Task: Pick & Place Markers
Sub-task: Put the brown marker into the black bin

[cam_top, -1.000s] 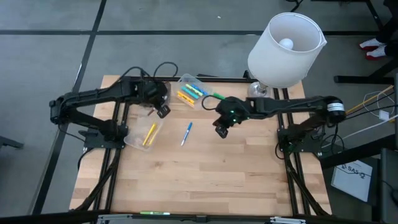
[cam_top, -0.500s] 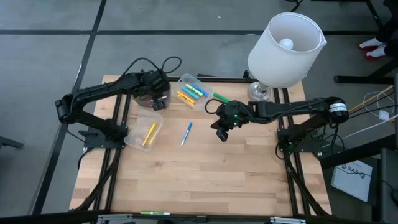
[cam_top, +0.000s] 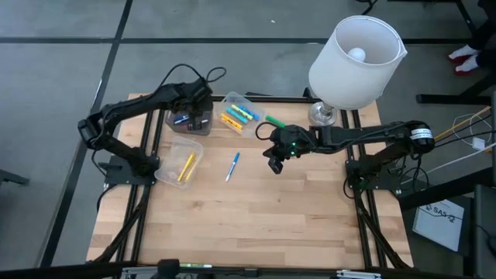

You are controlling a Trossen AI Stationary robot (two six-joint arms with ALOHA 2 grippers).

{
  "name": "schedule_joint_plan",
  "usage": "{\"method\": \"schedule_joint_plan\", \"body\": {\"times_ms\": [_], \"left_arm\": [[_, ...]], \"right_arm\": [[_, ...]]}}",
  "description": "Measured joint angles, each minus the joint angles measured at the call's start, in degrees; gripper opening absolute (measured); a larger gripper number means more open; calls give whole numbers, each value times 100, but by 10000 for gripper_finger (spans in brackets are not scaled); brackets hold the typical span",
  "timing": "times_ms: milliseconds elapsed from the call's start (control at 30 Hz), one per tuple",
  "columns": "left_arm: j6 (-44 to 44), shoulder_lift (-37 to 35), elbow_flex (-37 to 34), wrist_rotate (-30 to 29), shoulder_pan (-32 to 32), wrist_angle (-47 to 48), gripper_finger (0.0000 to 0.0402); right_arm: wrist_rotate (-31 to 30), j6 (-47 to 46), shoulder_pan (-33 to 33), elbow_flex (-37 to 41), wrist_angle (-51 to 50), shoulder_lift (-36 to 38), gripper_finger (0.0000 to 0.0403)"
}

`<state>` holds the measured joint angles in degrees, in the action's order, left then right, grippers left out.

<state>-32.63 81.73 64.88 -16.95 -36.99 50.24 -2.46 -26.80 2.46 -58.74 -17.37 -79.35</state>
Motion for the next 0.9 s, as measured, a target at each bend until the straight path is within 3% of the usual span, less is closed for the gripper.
{"method": "schedule_joint_plan", "body": {"times_ms": [900], "left_arm": [[-787,1041,0,942,-976,-214,19]], "right_arm": [[-15,-147,0,0,-7,-2,23]]}}
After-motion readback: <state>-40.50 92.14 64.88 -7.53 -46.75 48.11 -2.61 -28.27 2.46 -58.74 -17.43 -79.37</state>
